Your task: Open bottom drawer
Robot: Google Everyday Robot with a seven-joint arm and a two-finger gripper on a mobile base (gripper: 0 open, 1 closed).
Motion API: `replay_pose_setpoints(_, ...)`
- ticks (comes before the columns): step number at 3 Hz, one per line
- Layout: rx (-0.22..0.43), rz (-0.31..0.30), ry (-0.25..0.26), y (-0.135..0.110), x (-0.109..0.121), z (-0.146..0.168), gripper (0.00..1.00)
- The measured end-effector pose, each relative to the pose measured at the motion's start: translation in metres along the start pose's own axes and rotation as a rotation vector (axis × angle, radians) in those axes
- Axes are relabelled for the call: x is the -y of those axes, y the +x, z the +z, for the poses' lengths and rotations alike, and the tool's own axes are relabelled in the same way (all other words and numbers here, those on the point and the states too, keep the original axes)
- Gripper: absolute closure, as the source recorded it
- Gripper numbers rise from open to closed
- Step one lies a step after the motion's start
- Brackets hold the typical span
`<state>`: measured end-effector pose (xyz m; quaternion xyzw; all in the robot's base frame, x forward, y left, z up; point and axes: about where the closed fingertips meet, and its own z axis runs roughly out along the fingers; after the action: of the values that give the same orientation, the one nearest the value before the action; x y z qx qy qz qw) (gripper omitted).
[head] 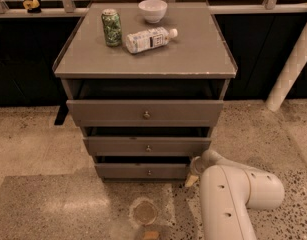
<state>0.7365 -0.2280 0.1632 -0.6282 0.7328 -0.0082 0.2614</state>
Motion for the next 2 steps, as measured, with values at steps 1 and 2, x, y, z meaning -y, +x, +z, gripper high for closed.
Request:
replay_pose_setpoints(1,0.000,0.000,0.000,0.0000,-0.0001,0.0000,0.00)
replay_pose_setpoints(2,0.000,0.000,0.000,0.0000,-0.0001,0.0001,0.19)
